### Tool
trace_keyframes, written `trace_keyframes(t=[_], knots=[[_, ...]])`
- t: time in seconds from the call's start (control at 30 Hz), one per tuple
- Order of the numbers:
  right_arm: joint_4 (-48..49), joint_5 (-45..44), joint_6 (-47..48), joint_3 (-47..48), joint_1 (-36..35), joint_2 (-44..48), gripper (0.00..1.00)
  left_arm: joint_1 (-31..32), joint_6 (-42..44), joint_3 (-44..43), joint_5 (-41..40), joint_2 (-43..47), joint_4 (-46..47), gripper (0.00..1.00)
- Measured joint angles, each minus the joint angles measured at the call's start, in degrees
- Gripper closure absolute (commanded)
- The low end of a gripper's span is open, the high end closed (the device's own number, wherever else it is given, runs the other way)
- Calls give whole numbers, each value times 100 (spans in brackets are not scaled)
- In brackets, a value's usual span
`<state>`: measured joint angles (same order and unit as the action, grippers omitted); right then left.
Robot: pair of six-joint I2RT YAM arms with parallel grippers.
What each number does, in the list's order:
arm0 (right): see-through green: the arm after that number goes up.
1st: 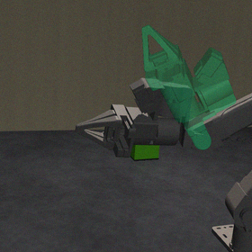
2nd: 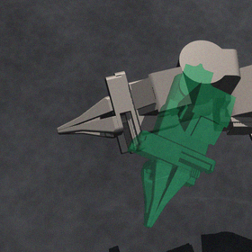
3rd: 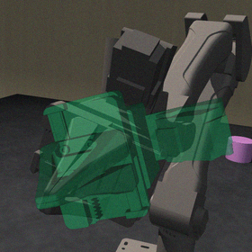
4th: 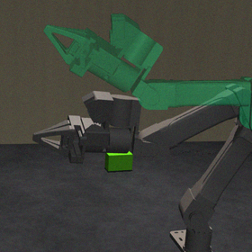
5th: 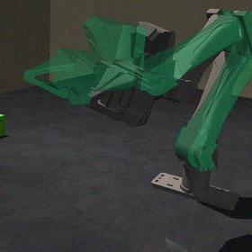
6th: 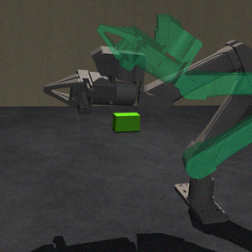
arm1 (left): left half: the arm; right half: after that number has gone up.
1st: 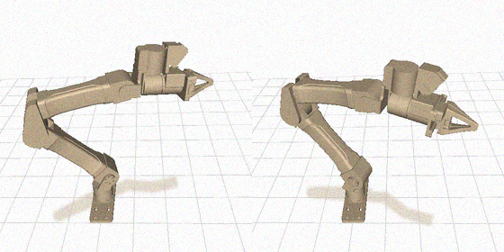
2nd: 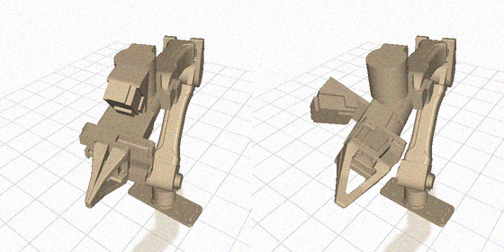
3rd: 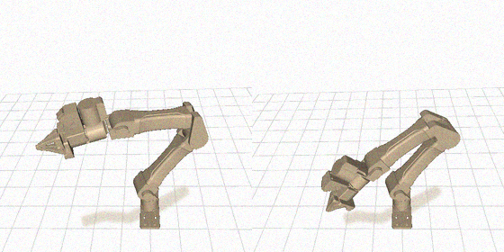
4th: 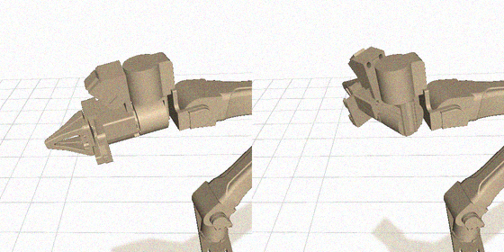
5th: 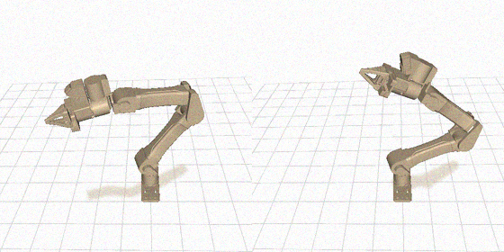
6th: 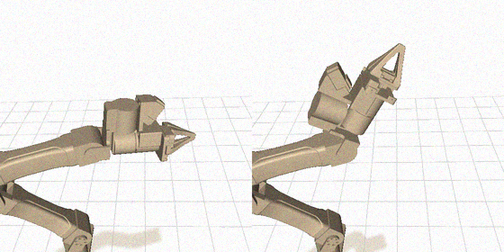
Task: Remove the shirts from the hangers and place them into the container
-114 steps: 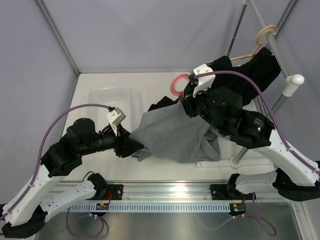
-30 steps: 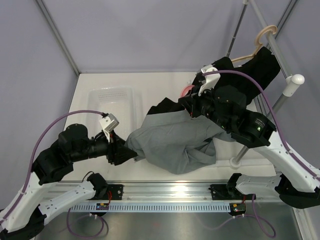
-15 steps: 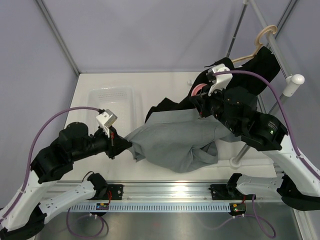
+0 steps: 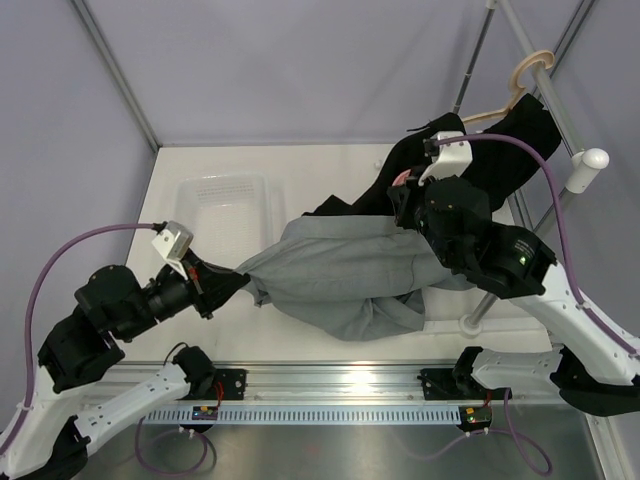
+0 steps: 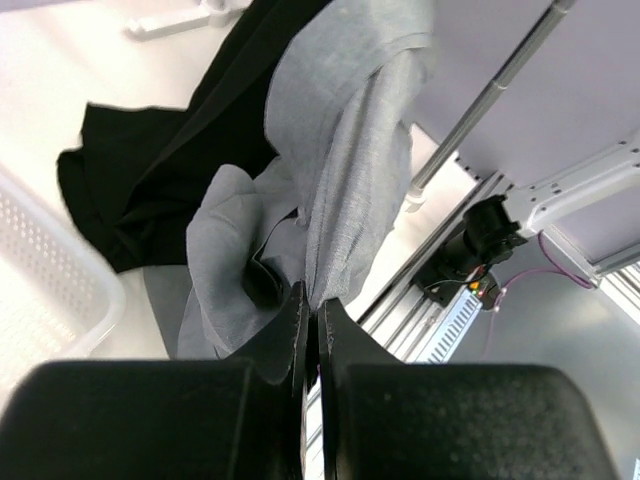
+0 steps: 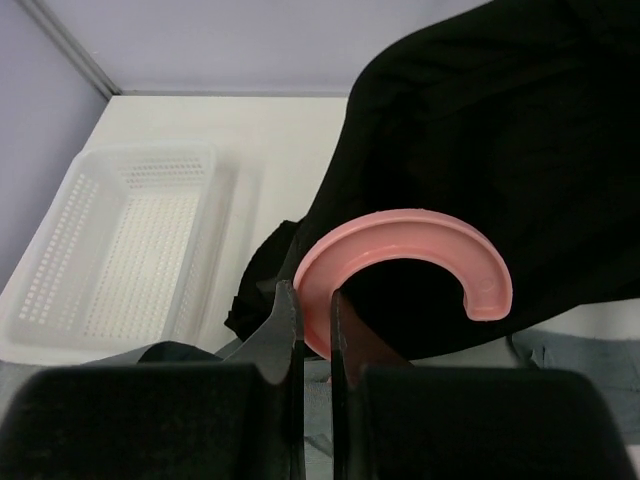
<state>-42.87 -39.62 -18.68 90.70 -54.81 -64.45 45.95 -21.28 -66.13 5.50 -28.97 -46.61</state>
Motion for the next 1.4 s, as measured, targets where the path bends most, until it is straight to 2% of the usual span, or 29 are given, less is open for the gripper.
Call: trace_keyframes(t=[0.17, 0.3, 0.63, 0.83, 1.1, 1.27, 1.4], knots=[[-151, 57, -474, 160, 142, -402, 100, 0, 0, 424, 422, 745, 481, 100], [208, 337, -411, -46, 157, -546, 100, -22, -35, 629, 1106, 1043, 765, 100], [457, 492, -109, -299, 363, -1012, 100, -57, -409, 1102, 2079, 929, 1377, 100], [765, 702, 81, -525, 367, -1062, 100, -66, -470, 1078, 2269, 800, 1499, 100], [833, 728, 278, -713, 546, -1119, 100, -63, -531, 833, 2522, 50, 1674, 100], [752, 542, 299, -660, 588, -1370, 100, -66, -643, 798, 2900, -264, 1923, 100], [350, 472, 278, -236, 743, -1447, 100, -76, -601, 798, 2651, -149, 1502, 100]])
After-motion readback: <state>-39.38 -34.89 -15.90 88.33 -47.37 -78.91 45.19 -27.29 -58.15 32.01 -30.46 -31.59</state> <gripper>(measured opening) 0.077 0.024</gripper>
